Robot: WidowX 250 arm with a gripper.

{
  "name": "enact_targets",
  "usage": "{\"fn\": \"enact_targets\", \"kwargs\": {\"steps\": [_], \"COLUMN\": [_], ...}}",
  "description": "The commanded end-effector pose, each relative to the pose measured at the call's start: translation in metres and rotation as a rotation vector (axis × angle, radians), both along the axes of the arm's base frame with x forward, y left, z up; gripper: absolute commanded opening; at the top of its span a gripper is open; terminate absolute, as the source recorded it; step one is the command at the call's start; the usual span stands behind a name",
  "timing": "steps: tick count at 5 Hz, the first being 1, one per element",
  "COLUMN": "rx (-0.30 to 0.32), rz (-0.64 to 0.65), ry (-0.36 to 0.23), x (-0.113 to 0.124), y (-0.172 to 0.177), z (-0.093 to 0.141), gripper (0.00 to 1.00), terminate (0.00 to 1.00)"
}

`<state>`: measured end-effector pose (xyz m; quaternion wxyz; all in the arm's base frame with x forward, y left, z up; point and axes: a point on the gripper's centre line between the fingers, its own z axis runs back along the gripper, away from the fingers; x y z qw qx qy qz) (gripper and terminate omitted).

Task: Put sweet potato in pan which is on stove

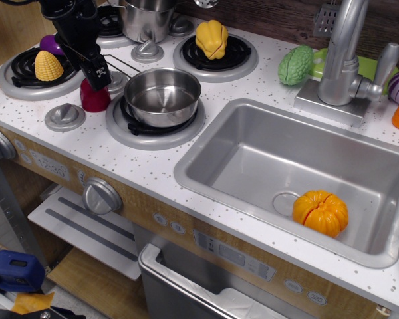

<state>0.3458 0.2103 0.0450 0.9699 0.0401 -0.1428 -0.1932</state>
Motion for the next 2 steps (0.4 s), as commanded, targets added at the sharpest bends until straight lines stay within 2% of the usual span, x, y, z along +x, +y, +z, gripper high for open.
{"fn": "enact_targets", "kwargs": {"steps": [1,2], "rx": [0.000,-0.013], "rz": [0.000,-0.001], "ry": [0.000,-0.009], "x": [0.0000,0.0003], "y": [0.0000,0.0041], "z": [0.0000,-0.0080], "gripper": [1.00,1.00], "terminate": [0.00,0.00]}}
